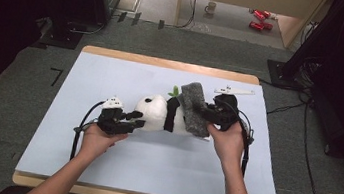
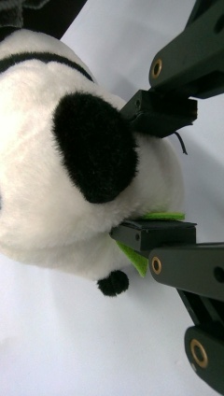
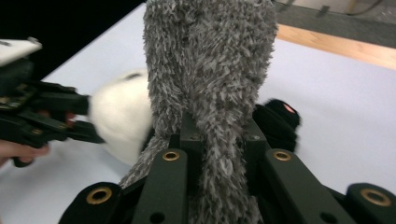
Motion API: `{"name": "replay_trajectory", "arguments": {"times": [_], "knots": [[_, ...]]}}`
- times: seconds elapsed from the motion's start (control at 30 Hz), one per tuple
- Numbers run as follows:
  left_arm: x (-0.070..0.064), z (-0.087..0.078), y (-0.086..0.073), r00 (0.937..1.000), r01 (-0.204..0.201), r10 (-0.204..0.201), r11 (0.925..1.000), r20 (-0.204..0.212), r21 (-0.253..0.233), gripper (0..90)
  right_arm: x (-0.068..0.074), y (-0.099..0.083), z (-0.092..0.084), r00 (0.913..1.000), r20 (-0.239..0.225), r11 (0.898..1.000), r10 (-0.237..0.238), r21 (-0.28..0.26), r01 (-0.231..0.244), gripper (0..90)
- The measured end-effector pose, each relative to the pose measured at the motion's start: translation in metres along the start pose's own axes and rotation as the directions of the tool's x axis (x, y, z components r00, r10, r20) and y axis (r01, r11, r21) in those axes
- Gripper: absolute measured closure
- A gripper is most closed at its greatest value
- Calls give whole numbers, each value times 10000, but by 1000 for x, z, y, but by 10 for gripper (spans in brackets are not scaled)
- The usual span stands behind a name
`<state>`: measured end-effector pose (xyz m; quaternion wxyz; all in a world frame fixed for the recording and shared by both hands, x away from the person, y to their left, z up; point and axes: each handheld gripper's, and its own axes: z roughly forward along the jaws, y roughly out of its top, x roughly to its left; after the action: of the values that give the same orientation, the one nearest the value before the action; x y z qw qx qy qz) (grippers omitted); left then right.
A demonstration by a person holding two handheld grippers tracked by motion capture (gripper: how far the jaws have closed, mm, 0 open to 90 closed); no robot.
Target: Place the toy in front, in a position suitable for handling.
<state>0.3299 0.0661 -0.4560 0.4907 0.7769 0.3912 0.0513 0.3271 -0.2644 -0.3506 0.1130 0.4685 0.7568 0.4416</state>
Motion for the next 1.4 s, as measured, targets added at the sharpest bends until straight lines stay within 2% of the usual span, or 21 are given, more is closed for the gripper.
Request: {"name": "replay_trajectory", "arguments": {"times": [0.13, 0.23, 0.4, 0.53, 0.67, 0.77, 0.83, 0.9, 1.0, 1.07, 1.13, 1.2, 1.27, 1.3, 1.33, 1.4], "knots": [[-5, 0, -1, 10000, -52, 52, 10000, -53, -16, 532, 17, 7, 1, 9985, -509, 9996, -222, -205, 212, 778], [-11, 0, -2, 9998, -122, 121, 9999, -158, -69, 531, 34, 10, 8, 9933, -1021, 9985, -543, -176, 528, 778], [-15, 0, -4, 9994, -166, 162, 9998, -291, -135, 531, 62, 11, 29, 9809, -1629, 9936, -1065, 194, 1111, 776], [-17, 0, -6, 9993, -100, 95, 9998, -354, -163, 531, 79, 8, 46, 9711, -1986, 9897, -1328, 257, 1406, 777], [-22, -1, -6, 9989, -247, 242, 9996, -395, -116, 531, 87, 2, 62, 9667, -2212, 9886, -1290, 472, 1427, 775], [-21, 0, -5, 9986, -226, 233, 9996, -465, 159, 537, 81, -7, 77, 9719, -2019, 9859, -1213, 893, 1416, 776], [-19, 0, -5, 9990, -155, 162, 9997, -410, 170, 541, 71, -11, 81, 9699, -2216, 9896, -1008, 786, 1208, 777], [-16, 1, -4, 9994, 14, -7, 9998, -346, 182, 544, 66, -11, 79, 9715, -2133, 9895, -1037, 763, 1224, 777], [-10, 1, -5, 9994, 184, -178, 9996, -298, 211, 547, 57, -9, 72, 9811, -1460, 9872, -1266, 783, 1391, 774], [-4, 0, -4, 9990, 426, -424, 9989, -114, 190, 547, 46, -10, 68, 9870, -948, 9864, -1296, 889, 1380, 774], [-2, 0, -3, 9987, 504, -504, 9985, -12, 199, 548, 34, -12, 63, 9916, -923, 9915, -911, 847, 990, 775], [-1, 1, -3, 9982, 598, -599, 9980, 41, 206, 549, 25, -11, 56, 9937, -833, 9943, -748, 701, 807, 772], [5, 0, -2, 9970, 756, -760, 9967, 153, 291, 550, 17, -8, 46, 9973, -413, 9971, -605, 435, 623, 770], [8, 0, -2, 9956, 893, -901, 9956, 264, 292, 551, 12, -6, 37, 9982, 99, 9979, -585, 296, 582, 773], [10, 0, -1, 9944, 1001, -1010, 9946, 325, 278, 551, 5, -5, 31, 9981, 325, 9985, -516, 184, 511, 776], [11, 1, 1, 9931, 1089, -1099, 9937, 399, 271, 552, -8, -6, 21, 9994, 337, 10000, -29, -74, 31, 777]]}}
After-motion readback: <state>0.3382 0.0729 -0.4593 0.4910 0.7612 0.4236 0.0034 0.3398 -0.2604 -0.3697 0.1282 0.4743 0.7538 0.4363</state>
